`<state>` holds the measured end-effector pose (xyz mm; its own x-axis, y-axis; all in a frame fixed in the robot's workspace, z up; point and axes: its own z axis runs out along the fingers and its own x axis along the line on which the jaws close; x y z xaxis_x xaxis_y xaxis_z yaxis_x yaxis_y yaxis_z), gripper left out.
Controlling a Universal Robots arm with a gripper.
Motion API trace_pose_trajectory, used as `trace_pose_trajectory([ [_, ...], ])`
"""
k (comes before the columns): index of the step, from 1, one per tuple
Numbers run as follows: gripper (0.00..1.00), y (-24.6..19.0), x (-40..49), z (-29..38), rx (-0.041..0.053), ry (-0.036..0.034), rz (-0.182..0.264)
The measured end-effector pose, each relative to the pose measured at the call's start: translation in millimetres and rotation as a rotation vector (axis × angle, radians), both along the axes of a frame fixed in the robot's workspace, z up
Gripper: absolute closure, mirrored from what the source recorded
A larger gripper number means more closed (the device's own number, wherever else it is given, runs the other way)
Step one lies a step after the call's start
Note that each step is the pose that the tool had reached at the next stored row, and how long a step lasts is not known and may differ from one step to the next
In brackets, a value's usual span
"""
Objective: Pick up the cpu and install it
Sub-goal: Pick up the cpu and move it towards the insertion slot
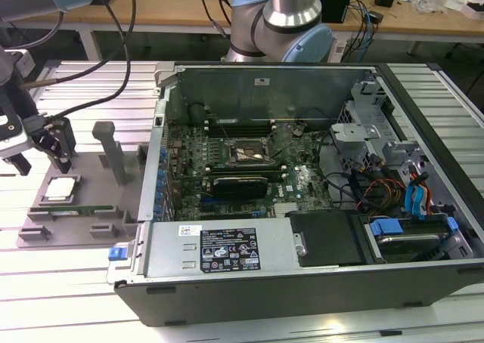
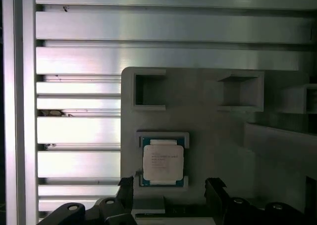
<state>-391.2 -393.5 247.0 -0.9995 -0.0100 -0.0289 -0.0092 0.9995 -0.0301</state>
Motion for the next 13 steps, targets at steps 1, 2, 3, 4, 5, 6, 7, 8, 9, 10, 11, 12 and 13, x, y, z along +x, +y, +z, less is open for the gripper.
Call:
trace_pose_trajectory([
  [1, 0.31, 0.0, 0.0, -0.6, -0.0006, 0.0, 0.003],
  [2, 0.31, 0.1, -0.1, -1.4, -0.0025, 0.0001, 0.007],
  [3, 0.31, 0.4, -0.1, -2.2, -0.0086, 0.0002, 0.012],
  [4, 0.31, 0.4, 0.0, -2.6, -0.0104, 0.0002, 0.014],
  [5, 0.31, 0.4, 0.0, -3.3, -0.0109, 0.0001, 0.019],
  [6, 0.31, 0.5, 0.0, -4.0, -0.011, 0.0001, 0.021],
  [7, 0.31, 0.5, 0.0, -4.8, -0.011, 0.0001, 0.021],
  [8, 0.31, 0.5, 0.0, -5.1, -0.011, 0.0001, 0.021],
  [9, 0.31, 0.5, 0.0, -5.6, -0.011, 0.0001, 0.021],
  [10, 0.31, 0.5, 0.0, -6.6, -0.011, 0.0001, 0.021],
  [11, 0.31, 0.5, 0.0, -6.9, -0.011, 0.0001, 0.021],
  [12, 0.31, 0.5, 0.0, -7.2, -0.0111, 0.0002, 0.021],
  [13, 0.31, 0.5, 0.0, -7.7, -0.011, 0.0, 0.021],
])
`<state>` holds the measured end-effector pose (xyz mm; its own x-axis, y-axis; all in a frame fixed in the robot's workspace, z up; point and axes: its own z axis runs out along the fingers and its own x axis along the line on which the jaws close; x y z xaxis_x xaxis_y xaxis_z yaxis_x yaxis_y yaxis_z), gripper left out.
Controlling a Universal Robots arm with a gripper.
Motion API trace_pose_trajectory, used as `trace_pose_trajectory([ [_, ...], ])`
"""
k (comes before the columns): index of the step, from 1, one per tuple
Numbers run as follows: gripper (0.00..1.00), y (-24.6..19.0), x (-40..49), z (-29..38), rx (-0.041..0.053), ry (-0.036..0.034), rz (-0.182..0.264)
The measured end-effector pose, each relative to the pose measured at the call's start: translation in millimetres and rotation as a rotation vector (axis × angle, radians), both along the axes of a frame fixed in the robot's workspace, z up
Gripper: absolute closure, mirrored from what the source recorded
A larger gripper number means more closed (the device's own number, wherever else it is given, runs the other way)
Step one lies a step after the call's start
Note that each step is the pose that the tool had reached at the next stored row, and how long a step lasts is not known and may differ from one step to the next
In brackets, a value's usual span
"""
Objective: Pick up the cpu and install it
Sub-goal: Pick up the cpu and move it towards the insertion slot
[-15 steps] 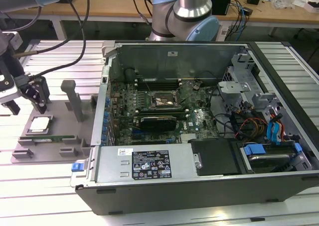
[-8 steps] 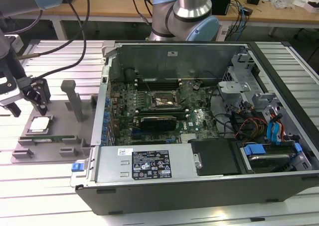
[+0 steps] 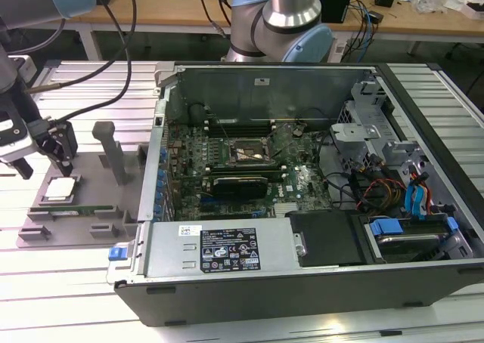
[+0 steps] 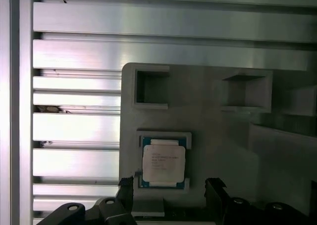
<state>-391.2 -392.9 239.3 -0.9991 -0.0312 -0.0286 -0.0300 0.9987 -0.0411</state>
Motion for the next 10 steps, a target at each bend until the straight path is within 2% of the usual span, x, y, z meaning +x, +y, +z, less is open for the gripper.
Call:
trace_pose_trajectory([
  [10, 0.31, 0.0, 0.0, -2.2, -0.0002, 0.0, 0.0],
])
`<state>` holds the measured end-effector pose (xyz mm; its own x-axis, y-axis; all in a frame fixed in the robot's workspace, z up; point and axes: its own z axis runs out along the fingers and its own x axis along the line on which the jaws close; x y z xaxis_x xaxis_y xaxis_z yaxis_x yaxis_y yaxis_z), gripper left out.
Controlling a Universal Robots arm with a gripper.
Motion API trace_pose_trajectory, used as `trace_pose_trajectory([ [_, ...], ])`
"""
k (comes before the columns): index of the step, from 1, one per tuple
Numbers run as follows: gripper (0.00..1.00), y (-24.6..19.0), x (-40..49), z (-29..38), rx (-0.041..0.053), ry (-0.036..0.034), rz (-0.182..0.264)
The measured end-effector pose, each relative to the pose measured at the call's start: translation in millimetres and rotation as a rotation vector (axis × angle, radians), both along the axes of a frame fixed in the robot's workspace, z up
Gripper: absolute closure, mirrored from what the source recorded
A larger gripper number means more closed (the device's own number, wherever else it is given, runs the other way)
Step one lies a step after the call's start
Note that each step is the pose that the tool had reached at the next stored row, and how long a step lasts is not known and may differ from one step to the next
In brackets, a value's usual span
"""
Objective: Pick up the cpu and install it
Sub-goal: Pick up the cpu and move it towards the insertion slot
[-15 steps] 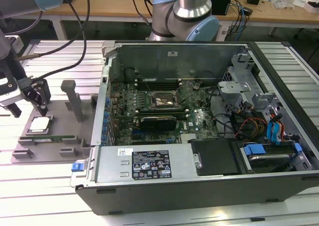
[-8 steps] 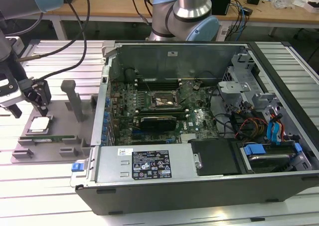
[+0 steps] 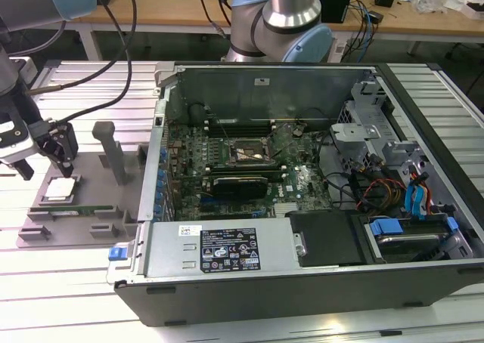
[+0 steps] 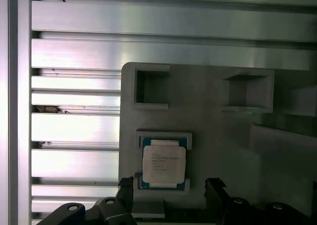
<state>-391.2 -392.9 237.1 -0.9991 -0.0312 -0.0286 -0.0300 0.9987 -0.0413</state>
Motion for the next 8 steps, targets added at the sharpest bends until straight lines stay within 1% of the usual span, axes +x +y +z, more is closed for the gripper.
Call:
trace_pose_trajectory([
  [3, 0.31, 0.0, 0.0, -0.4, -0.0001, 0.0, 0.0],
  [8, 0.31, 0.0, 0.0, -3.8, -0.0004, 0.0001, 0.0],
])
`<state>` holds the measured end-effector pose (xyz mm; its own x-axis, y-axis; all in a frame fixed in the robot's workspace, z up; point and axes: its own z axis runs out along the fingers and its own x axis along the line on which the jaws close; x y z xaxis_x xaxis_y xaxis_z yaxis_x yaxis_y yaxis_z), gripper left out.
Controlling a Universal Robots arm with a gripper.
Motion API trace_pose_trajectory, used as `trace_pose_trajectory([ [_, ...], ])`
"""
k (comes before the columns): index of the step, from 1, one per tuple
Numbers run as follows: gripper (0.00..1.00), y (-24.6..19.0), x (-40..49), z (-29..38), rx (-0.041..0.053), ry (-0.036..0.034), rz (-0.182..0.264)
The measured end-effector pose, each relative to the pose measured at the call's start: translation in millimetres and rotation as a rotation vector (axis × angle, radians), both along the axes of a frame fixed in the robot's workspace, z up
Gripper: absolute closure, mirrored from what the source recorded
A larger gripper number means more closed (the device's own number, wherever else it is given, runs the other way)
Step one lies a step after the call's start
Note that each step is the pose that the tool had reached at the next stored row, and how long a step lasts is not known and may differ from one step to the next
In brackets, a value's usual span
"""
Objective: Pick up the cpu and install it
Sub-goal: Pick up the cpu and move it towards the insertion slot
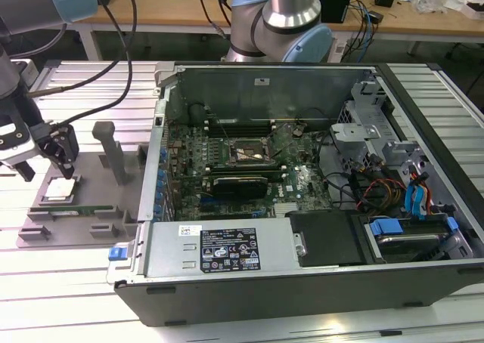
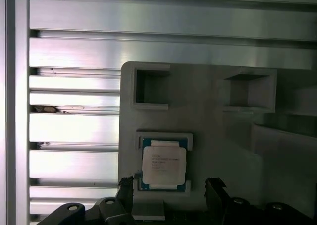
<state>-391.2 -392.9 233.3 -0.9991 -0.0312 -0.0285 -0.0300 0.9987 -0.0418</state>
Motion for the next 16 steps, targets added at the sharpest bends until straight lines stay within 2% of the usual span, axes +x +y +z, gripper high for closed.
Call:
trace_pose_trajectory([
  [9, 0.31, 0.0, 0.0, -2.8, 0.0, -0.0001, 0.0],
  [16, 0.31, 0.0, 0.0, -7.8, 0.0, -0.0001, 0.0],
])
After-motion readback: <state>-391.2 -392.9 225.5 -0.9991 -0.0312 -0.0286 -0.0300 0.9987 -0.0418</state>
